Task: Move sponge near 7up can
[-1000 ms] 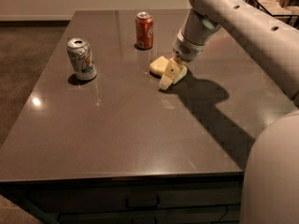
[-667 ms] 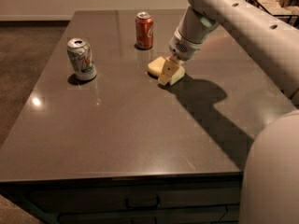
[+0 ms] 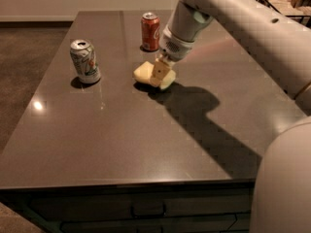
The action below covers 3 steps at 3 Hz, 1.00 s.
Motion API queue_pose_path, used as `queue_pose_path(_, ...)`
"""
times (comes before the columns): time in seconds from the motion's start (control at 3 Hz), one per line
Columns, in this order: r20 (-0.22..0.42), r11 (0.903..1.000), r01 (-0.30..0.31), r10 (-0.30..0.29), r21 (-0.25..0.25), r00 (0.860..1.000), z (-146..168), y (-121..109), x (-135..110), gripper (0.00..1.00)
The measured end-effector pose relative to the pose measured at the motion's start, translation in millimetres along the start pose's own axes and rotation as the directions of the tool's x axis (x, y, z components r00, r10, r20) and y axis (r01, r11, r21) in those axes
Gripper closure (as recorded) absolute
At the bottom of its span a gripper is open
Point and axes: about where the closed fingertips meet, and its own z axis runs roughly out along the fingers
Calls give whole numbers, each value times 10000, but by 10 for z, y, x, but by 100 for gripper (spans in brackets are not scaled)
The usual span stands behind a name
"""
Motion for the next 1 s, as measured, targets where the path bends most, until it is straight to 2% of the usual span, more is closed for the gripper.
queue_pose_path(0.33, 89, 9942, 903, -900, -585, 9959, 166, 444, -331, 100)
queue_pose_path(0.67, 135, 9787, 1829, -1824, -930, 9831, 368, 841, -670, 100)
queue_pose_path(1.0, 167, 9689, 2296, -2290, -929, 9733, 505, 956, -915, 84)
